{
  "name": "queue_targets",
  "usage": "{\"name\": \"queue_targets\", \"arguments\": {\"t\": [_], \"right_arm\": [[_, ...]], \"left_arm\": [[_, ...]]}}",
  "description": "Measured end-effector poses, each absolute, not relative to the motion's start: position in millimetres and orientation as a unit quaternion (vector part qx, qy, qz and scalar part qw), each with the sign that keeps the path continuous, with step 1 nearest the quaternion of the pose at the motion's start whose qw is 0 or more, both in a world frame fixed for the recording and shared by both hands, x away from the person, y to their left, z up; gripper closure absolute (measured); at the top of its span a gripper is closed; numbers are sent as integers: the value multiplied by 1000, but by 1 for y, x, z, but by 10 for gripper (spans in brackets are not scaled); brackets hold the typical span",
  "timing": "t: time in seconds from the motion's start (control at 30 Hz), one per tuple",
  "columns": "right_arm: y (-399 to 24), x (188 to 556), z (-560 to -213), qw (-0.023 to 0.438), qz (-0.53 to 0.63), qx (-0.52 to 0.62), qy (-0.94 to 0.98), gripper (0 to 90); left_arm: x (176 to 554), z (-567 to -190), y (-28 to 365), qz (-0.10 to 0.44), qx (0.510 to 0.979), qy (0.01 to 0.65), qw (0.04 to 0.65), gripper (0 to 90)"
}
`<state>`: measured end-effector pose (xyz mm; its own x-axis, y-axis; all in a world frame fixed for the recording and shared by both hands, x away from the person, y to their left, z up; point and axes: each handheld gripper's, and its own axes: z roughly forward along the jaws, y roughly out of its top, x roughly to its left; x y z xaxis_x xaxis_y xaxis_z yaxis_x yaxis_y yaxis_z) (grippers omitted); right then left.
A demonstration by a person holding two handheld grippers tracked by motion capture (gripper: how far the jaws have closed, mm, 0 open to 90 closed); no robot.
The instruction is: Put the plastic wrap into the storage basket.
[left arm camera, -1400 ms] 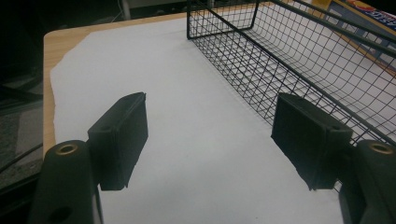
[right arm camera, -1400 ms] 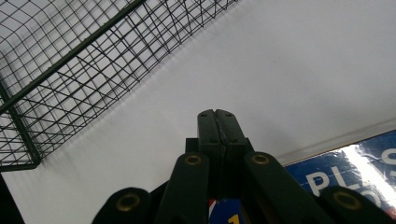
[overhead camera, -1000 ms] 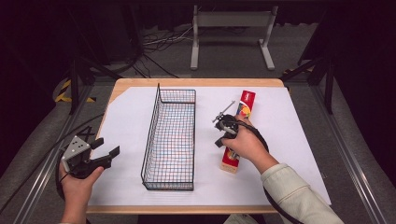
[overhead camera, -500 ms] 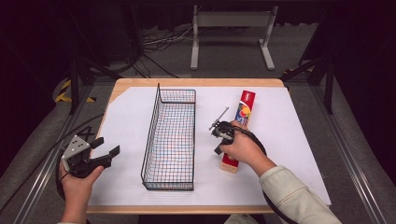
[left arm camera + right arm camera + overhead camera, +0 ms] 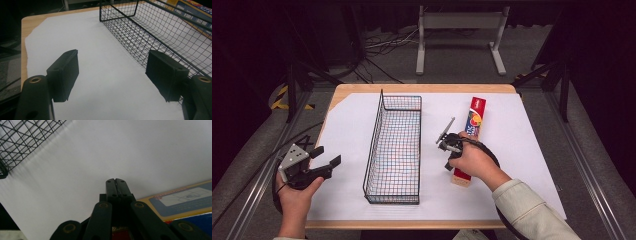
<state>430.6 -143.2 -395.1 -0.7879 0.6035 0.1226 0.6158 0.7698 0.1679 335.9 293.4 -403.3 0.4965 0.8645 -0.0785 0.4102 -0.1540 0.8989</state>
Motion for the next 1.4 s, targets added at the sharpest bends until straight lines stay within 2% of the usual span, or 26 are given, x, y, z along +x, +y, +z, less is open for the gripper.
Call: {"name": "queue_targets", "arguments": {"t": [0.17, 0.9, 1.4], "right_arm": [[-149, 428, -394, 50, -88, -331, -938, 900], [-184, 414, -394, 79, -38, -338, -937, 900], [-210, 407, -394, 80, -31, -354, -931, 900]], "left_arm": [[336, -403, 295, 239, 720, 442, 479, 267], [339, -403, 292, 237, 722, 440, 480, 265], [340, -403, 292, 236, 721, 440, 480, 265]]}}
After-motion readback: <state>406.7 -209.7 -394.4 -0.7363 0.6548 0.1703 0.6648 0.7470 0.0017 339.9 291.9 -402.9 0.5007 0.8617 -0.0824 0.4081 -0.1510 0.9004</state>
